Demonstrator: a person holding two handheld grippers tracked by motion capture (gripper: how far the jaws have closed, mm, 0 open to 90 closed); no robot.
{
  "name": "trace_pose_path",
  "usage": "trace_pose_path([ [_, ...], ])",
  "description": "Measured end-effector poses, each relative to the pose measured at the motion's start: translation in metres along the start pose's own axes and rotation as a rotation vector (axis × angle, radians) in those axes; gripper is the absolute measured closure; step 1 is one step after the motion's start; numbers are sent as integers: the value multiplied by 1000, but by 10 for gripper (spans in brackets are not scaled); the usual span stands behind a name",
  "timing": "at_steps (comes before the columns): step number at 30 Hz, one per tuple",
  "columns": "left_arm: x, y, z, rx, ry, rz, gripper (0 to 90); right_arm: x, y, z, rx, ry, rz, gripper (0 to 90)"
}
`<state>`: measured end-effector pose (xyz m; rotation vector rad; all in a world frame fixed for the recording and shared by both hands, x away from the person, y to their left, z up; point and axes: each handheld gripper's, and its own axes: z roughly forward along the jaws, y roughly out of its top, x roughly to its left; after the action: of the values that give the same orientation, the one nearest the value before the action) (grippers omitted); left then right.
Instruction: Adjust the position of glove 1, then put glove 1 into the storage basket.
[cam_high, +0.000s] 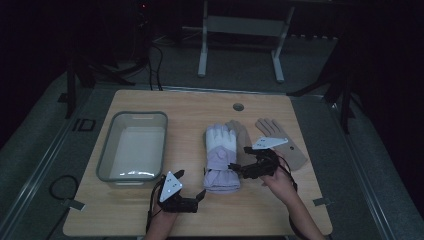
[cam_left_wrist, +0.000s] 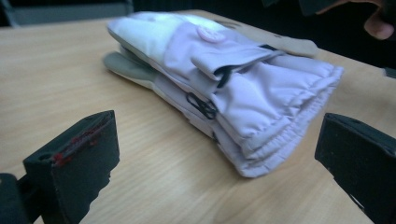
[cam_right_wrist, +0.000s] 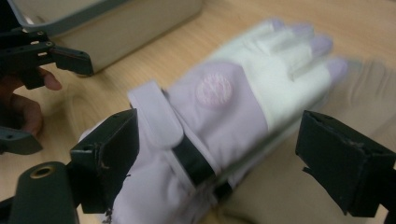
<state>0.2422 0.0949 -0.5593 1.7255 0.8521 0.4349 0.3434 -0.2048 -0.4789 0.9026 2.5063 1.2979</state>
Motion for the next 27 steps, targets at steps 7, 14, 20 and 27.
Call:
trace_pose_path([
  [7,-2,18,-3,73,-7,-36,0,-5,-11,-10,21,1,81,133],
  [14,-5,39,1,113,-34,-62,0,-8,-10,-16,9,-19,99,103],
  [20,-11,66,20,157,-35,-62,0,-11,0,-12,6,-54,128,544],
  [27,-12,75,38,197,3,-40,164,-18,4,6,21,-53,204,546],
])
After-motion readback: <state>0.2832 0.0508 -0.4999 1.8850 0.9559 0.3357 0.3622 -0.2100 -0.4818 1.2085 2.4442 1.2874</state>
